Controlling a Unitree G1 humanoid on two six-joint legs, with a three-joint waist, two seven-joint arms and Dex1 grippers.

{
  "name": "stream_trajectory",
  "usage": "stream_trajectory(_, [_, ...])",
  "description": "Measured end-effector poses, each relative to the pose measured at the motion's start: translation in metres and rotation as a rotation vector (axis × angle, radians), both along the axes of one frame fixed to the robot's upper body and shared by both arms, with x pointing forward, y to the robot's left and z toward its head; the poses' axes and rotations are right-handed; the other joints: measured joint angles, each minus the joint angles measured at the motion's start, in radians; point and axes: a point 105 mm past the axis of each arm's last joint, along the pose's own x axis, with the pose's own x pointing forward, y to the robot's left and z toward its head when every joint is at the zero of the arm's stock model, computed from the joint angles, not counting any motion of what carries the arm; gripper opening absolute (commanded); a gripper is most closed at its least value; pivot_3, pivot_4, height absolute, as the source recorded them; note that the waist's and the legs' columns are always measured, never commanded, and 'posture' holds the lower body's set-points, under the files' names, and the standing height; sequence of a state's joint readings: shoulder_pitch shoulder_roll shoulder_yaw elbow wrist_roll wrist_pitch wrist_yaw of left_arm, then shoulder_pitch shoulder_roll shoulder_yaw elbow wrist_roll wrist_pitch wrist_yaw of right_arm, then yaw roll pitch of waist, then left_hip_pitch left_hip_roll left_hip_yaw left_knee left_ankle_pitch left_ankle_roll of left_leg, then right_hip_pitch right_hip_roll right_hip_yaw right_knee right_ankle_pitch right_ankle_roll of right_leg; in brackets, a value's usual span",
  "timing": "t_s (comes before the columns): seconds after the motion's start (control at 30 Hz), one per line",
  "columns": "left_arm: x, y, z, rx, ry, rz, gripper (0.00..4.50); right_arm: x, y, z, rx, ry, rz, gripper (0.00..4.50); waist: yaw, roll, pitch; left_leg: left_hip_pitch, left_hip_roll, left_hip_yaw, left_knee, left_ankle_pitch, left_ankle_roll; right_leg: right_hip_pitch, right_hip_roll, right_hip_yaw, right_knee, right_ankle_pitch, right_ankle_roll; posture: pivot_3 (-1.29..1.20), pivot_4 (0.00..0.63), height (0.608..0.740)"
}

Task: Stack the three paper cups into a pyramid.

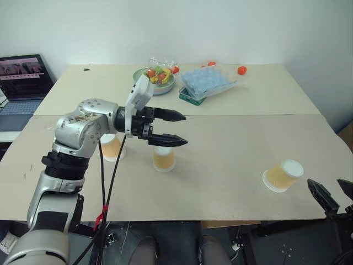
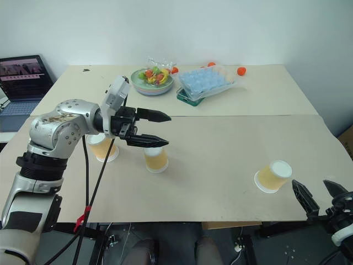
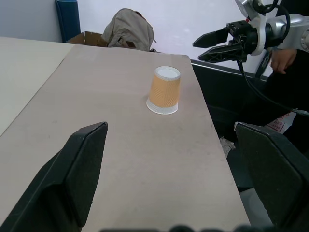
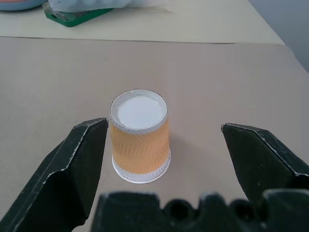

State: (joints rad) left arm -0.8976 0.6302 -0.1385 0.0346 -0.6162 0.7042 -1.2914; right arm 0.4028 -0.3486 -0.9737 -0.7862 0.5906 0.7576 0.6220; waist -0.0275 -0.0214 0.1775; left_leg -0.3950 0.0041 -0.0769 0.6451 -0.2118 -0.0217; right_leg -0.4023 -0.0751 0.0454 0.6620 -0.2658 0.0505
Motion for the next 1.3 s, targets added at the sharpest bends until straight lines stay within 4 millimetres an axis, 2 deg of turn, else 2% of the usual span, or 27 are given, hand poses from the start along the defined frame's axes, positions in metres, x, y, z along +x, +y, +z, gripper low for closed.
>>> stream_trajectory(0.2, [0.001, 0.0, 0.002, 0.007, -0.015, 0.012, 4.5, 0.024, 0.001, -0.032, 0.029, 0.006, -0.021, 4.39, -0.003, 0.0, 0.0, 0.0, 0.0, 0.0, 0.0, 0.0, 0.0, 0.0, 0.0, 0.0, 0.0, 0.001, -0.001, 0.0, 0.15, 0.74])
stream_trajectory(0.33, [0.002, 0.0, 0.003, 0.016, -0.018, 0.025, 4.5, 0.038, 0.01, -0.044, 0.04, 0.004, 0.015, 4.39, -0.005, 0.001, 0.0, 0.0, 0.0, 0.0, 0.0, 0.0, 0.0, 0.0, 0.0, 0.0, 0.001, 0.002, -0.003, 0.0, 0.15, 0.74])
stream_trajectory(0.6, [0.001, 0.003, 0.007, 0.023, -0.033, 0.051, 4.5, 0.055, 0.017, -0.043, 0.032, -0.014, 0.056, 4.39, -0.01, 0.0, 0.0, 0.0, -0.001, 0.0, -0.001, 0.0, 0.0, 0.0, 0.0, 0.0, 0.001, 0.004, -0.007, 0.0, 0.15, 0.74])
stream_trajectory(0.87, [0.001, 0.005, 0.013, 0.017, -0.061, 0.078, 4.5, 0.068, 0.013, -0.039, 0.021, -0.024, 0.06, 4.39, -0.011, 0.0, 0.0, 0.0, -0.001, 0.0, -0.001, 0.0, 0.0, 0.0, 0.0, 0.0, 0.001, 0.004, -0.007, 0.0, 0.15, 0.74])
stream_trajectory(0.97, [0.001, 0.005, 0.012, 0.019, -0.058, 0.085, 4.5, 0.071, 0.015, -0.04, 0.024, -0.023, 0.07, 3.63, -0.012, 0.0, 0.0, 0.0, -0.001, 0.0, 0.0, 0.0, 0.0, 0.0, -0.001, 0.0, 0.0, 0.004, -0.007, 0.0, 0.15, 0.74])
stream_trajectory(1.03, [0.0, 0.005, 0.01, 0.023, -0.051, 0.088, 4.5, 0.072, 0.016, -0.042, 0.028, -0.021, 0.074, 2.92, -0.012, 0.0, 0.0, 0.0, -0.001, 0.0, -0.001, 0.0, 0.0, 0.0, -0.001, 0.0, 0.0, 0.004, -0.007, 0.0, 0.15, 0.74])
stream_trajectory(1.07, [0.0, 0.005, 0.01, 0.024, -0.05, 0.089, 4.5, 0.072, 0.016, -0.041, 0.024, -0.021, 0.078, 2.79, -0.012, 0.0, 0.0, 0.0, -0.001, 0.0, -0.001, 0.0, 0.0, 0.0, -0.001, 0.0, 0.0, 0.004, -0.007, 0.0, 0.15, 0.74])
stream_trajectory(1.3, [-0.002, 0.005, 0.012, 0.019, -0.052, 0.092, 4.5, 0.077, 0.017, -0.035, 0.006, -0.034, 0.081, 2.79, -0.014, 0.0, 0.0, 0.0, -0.001, 0.0, 0.0, 0.0, 0.0, 0.0, -0.001, 0.0, 0.001, 0.004, -0.007, 0.0, 0.15, 0.74])
